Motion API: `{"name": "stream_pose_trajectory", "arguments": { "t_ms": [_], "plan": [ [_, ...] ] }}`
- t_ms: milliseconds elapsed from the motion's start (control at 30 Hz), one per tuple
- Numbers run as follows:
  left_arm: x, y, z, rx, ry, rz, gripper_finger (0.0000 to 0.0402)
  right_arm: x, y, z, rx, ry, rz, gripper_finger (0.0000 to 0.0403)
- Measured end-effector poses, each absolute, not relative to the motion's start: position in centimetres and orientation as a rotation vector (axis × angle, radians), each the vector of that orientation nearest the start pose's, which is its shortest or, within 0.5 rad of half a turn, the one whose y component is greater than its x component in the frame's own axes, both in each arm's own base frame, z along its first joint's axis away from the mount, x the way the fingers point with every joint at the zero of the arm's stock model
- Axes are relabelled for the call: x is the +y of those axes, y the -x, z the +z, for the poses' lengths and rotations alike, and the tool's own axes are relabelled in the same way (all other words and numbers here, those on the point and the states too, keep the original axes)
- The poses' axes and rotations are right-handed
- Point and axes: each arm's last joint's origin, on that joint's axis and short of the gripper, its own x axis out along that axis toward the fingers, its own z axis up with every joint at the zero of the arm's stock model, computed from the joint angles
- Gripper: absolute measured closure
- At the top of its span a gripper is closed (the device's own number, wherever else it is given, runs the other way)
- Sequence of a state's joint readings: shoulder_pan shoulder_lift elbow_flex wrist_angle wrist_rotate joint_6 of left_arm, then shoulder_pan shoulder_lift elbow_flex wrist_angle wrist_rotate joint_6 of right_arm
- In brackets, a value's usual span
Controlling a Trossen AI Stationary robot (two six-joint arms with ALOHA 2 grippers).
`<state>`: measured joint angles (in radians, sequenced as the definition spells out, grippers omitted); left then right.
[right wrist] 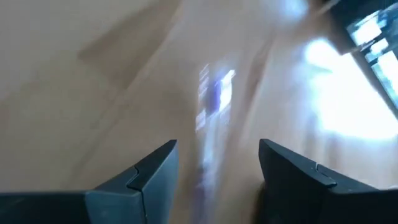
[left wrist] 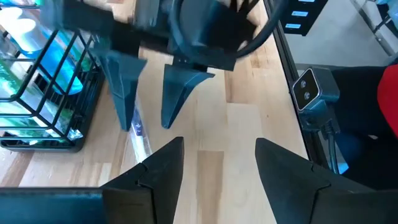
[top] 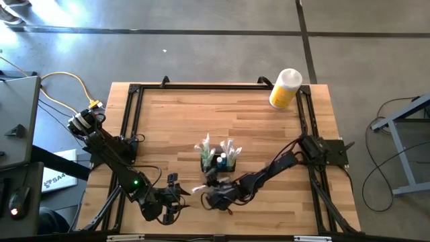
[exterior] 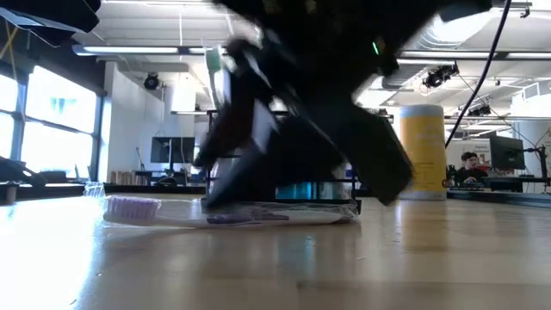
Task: Pick & Place toothbrushing station
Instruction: Put the violet toothbrush into the black wire organizer
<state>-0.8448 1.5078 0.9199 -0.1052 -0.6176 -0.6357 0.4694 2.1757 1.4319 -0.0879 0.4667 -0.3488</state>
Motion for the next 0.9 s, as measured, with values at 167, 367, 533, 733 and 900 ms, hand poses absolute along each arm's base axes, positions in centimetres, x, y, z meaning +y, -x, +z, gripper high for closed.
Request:
{"name": "stream_pose_trajectory", "arguments": {
  "t_ms": [167, 367, 533, 733, 900],
  "plan": [
    [-22.2, -21.9, 22.2, 0.566, 0.188, -0.056, 0.0209, 21.1, -41.2, 14.6, 0.674, 0.804, 0.099, 0.0186],
    [-22.6, -22.2, 20.9, 0.606, 0.201, -0.039, 0.0209, 23.2, -40.3, 15.6, 0.636, 0.913, 0.007, 0.0186],
    [-23.0, -22.6, 19.7, 0.627, 0.180, -0.024, 0.0209, 25.5, -38.4, 16.1, 0.611, 1.087, -0.199, 0.0186],
    [-23.0, -22.7, 18.5, 0.641, 0.138, 0.014, 0.0209, 27.9, -35.9, 16.8, 0.572, 1.223, -0.471, 0.0186],
    [-22.5, -23.4, 17.9, 0.621, 0.109, 0.090, 0.0209, 29.2, -34.0, 17.1, 0.546, 1.292, -0.634, 0.0186]
  ]
}}
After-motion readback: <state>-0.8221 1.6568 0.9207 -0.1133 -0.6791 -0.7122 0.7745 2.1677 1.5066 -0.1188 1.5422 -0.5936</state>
